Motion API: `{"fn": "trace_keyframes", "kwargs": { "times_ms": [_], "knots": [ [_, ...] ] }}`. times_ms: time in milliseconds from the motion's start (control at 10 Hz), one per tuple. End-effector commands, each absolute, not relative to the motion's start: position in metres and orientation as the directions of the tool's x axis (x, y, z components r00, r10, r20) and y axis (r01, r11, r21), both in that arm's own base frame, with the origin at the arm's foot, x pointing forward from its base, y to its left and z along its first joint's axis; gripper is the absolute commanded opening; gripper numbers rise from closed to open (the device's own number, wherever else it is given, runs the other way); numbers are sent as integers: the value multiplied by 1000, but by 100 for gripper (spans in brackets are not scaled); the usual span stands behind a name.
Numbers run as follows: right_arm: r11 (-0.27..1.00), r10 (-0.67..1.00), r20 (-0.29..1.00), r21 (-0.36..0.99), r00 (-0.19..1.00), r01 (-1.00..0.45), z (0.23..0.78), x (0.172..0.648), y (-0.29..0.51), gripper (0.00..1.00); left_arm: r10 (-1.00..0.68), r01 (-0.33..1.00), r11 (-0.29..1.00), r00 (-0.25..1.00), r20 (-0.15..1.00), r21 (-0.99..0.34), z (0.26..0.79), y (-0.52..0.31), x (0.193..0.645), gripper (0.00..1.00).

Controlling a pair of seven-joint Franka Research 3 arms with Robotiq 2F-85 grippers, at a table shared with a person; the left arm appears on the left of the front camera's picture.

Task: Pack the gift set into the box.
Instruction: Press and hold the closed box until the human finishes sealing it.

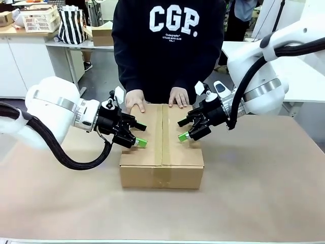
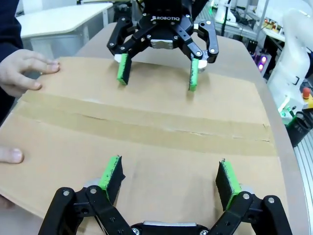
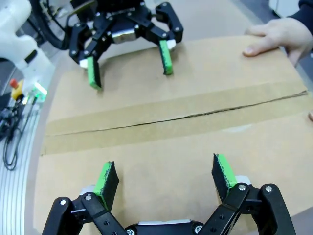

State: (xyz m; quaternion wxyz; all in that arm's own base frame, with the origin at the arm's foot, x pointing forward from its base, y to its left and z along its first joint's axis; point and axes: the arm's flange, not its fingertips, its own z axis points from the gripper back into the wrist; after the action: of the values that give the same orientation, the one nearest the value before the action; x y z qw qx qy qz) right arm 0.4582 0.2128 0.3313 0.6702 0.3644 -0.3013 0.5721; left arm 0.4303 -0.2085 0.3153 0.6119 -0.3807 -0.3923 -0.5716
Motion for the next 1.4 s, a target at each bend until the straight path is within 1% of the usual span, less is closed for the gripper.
{"fn": "trace_keyframes", "kwargs": {
  "times_ms": [0, 100, 200, 300, 400, 600, 700, 800, 1000, 1100, 1200, 1300],
  "knots": [
    [58, 543, 828, 132, 142, -990, 312, 455, 207, 100, -387, 997, 74, 61, 920, -35, 312, -204, 437, 100],
    [47, 547, 827, 119, 125, -992, 312, 454, 206, 100, -390, 996, 91, 52, 919, -17, 312, -203, 439, 100],
    [75, 544, 823, 145, 163, -987, 331, 458, 212, 100, -397, 995, 99, 47, 917, -8, 311, -202, 440, 100],
    [75, 544, 823, 145, 163, -987, 331, 458, 212, 100, -408, 994, 105, 40, 912, 3, 311, -203, 441, 100],
    [75, 544, 823, 145, 163, -987, 331, 458, 212, 100, -397, 997, 75, 45, 917, -16, 316, -202, 437, 100],
    [68, 549, 821, 139, 154, -988, 331, 459, 212, 100, -402, 997, 80, 42, 915, -11, 317, -202, 438, 100],
    [68, 567, 814, 112, 131, -991, 330, 459, 212, 100, -445, 996, 66, -28, 895, 64, 317, -204, 434, 100],
    [59, 579, 806, 105, 120, -993, 328, 459, 212, 100, -454, 997, 47, -38, 890, 67, 318, -205, 432, 100],
    [45, 598, 793, 117, 120, -992, 325, 458, 212, 100, -420, 997, 67, 3, 908, 27, 318, -202, 437, 100],
    [59, 557, 819, 124, 136, -991, 333, 459, 212, 100, -424, 997, 74, 31, 905, 1, 315, -202, 439, 100],
    [59, 557, 819, 124, 136, -991, 333, 459, 212, 100, -426, 997, 62, -6, 905, 36, 319, -205, 436, 100],
    [59, 557, 819, 124, 136, -991, 333, 459, 212, 100, -426, 997, 62, -6, 905, 36, 319, -205, 436, 100]
  ]
}}
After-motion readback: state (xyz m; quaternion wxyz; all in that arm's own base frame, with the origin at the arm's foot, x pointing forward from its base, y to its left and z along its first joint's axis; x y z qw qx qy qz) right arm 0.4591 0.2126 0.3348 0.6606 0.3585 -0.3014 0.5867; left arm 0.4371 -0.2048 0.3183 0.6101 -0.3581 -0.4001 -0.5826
